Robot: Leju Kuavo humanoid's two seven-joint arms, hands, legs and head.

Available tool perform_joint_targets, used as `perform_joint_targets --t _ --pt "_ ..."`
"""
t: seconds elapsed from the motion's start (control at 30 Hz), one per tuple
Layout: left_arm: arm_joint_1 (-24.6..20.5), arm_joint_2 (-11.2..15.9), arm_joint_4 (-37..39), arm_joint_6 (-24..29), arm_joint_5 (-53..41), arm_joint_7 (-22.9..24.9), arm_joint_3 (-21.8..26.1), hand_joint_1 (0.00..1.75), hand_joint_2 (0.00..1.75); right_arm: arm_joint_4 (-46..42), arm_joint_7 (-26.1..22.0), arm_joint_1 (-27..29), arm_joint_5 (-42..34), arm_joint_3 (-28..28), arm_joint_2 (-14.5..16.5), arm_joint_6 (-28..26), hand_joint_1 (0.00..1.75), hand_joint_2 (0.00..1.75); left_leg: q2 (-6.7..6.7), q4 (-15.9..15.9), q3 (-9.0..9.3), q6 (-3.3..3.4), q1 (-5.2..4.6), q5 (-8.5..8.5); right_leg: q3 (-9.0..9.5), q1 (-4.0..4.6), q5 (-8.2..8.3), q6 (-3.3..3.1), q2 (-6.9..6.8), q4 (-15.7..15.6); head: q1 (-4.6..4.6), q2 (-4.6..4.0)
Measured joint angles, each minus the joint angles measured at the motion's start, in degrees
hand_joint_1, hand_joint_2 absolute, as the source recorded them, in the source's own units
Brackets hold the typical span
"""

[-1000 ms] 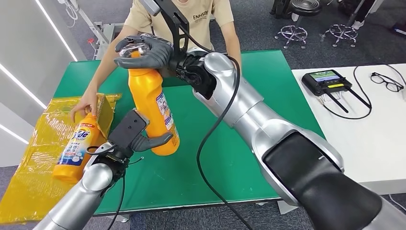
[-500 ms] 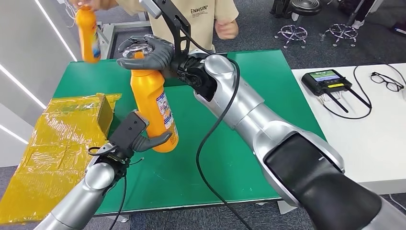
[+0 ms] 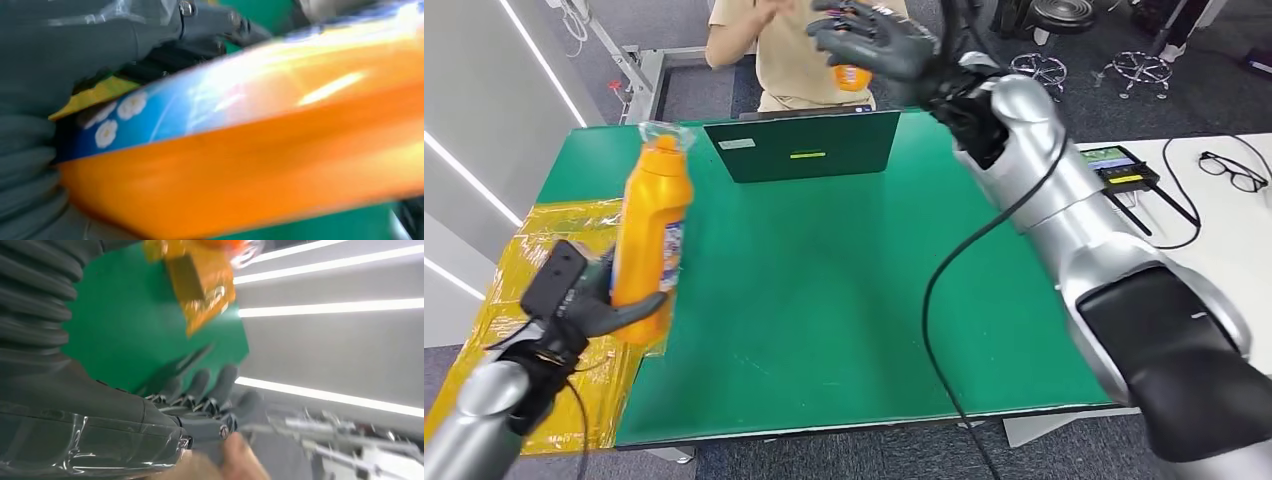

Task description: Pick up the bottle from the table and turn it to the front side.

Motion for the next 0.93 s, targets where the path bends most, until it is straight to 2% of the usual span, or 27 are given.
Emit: perform_joint_targets --t 0.17,0.3,0.4,0.53,0.57,0.67,0.7,0.8,0.93 --pt "-3.4 6.5 7.6 -2.0 -4.1 1.3 6.4 1.75 1.75 -8.0 -3.7 5.2 0.3 -3.7 -11.2 1.4 0.0 0.0 0.09 0.0 0.01 -0.01 -0.08 -0.01 0.0 0.01 0.04 0.02 0.12 0.0 -0.01 0.0" --pt "-3.2 11.0 12.1 -2.6 -5.9 1.5 10.0 1.75 1.75 -15.7 -6.9 13.9 0.9 -7.1 -18.6 1.7 0.0 0.0 0.09 0.0 0.0 -0.01 -0.09 -0.08 0.01 0.02 -0.01 0.01 0.12 -0.1 0.01 0.0" --pt "-3.0 12.8 15.2 -2.9 -7.6 1.6 11.3 1.75 1.75 -21.5 -8.8 22.3 2.3 -9.7 -22.5 2.1 0.0 0.0 0.08 0.0 -0.01 -0.02 -0.11 -0.11 -0.01 0.02 -0.05 0.0 0.1 -0.1 0.0 0.0" --pt "-2.5 13.2 18.6 -3.0 -10.0 1.7 11.3 1.68 1.75 -29.0 -10.4 33.1 5.5 -13.3 -25.7 1.7 0.0 0.0 0.05 0.0 -0.02 -0.02 -0.12 -0.12 -0.02 0.02 -0.09 -0.02 0.06 -0.1 -0.01 -0.01" --pt "-2.4 13.0 19.3 -3.1 -10.5 1.7 11.2 1.45 1.75 -30.8 -10.6 35.6 6.3 -14.4 -26.3 1.4 0.0 0.0 0.05 0.0 -0.02 -0.02 -0.12 -0.12 -0.02 0.02 -0.09 -0.02 0.05 -0.1 -0.01 -0.01" --pt "-1.9 11.9 20.9 -3.1 -11.5 1.8 10.7 0.2 1.75 -35.8 -11.2 42.3 8.3 -18.1 -27.7 0.4 0.0 0.0 0.05 0.0 -0.03 -0.02 -0.15 -0.12 -0.03 0.0 -0.1 -0.02 0.05 -0.1 -0.01 -0.01" --pt "-1.6 11.6 21.2 -3.1 -11.7 1.7 10.5 0.0 1.31 -37.0 -11.4 44.2 8.5 -19.2 -28.2 0.2 0.0 0.0 0.06 0.0 -0.04 -0.01 -0.16 -0.12 -0.02 0.0 -0.09 -0.02 0.06 -0.1 -0.01 -0.01" --pt "-0.6 10.8 21.9 -3.5 -11.7 1.5 9.9 0.0 0.0 -39.6 -12.0 48.2 8.7 -22.4 -29.8 -0.1 0.0 0.0 0.11 0.0 -0.04 0.01 -0.18 -0.14 -0.03 -0.02 -0.09 -0.02 0.1 -0.1 -0.01 -0.01" --pt "0.2 10.3 22.3 -4.9 -10.9 1.4 9.4 0.0 0.0 -40.7 -12.3 51.1 8.7 -25.2 -31.1 0.0 0.0 0.0 0.15 0.0 -0.03 0.01 -0.18 -0.14 -0.06 -0.03 -0.08 -0.01 0.11 -0.1 -0.01 0.0"
